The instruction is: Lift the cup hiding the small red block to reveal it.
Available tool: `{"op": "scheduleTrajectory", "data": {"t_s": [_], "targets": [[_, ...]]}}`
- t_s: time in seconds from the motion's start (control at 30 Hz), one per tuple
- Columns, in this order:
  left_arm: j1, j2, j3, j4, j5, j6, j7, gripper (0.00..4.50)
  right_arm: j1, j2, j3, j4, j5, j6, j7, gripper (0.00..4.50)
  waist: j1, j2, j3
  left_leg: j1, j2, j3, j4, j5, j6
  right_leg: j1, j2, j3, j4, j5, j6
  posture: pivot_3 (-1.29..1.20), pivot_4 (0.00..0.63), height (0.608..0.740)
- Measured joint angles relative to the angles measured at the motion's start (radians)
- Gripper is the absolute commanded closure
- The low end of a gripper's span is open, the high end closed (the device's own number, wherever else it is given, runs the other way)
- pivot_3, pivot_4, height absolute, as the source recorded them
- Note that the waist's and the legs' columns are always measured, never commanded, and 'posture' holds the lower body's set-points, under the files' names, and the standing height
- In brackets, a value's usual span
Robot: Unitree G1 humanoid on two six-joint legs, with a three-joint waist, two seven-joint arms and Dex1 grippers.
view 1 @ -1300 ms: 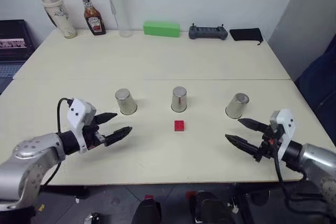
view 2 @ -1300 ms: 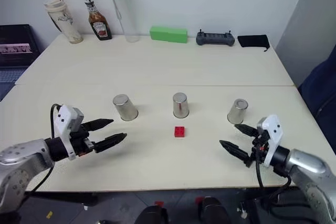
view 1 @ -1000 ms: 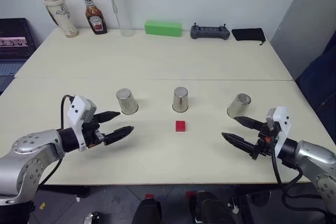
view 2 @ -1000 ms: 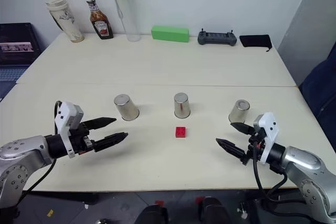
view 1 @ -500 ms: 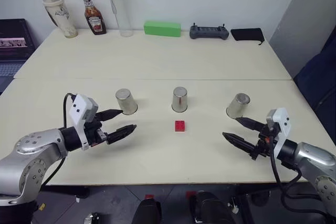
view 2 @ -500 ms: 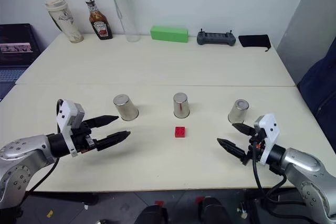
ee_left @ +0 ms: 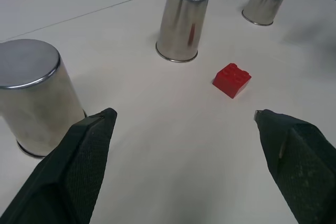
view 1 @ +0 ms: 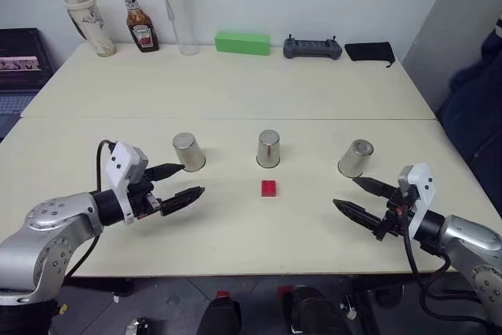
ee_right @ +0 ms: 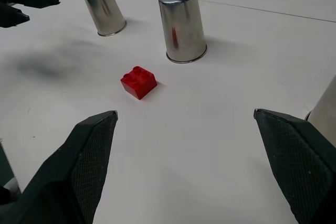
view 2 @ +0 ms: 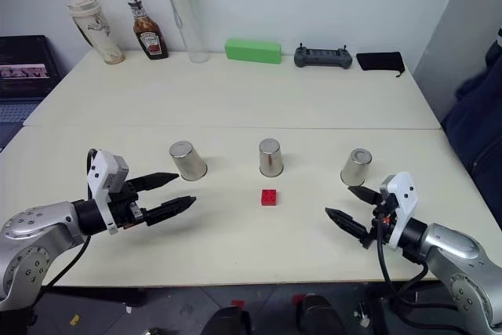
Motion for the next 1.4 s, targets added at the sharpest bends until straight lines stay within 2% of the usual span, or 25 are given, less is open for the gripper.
{"op": "scheduleTrajectory", "data": {"t_s": [1.4], "targets": [[-0.013,0.001,-0.021,0.027,0.011,-0.018,-0.019,0.0,-0.023,-0.002,0.003,0.003,-0.01,-0.018,0.016,0.07,0.0,0.0,0.0,0.0,0.0,0.0,0.0,0.0,0.0,0.0,0.0,0.0,0.0,0.0,0.0,0.0,0.15,0.74]]}}
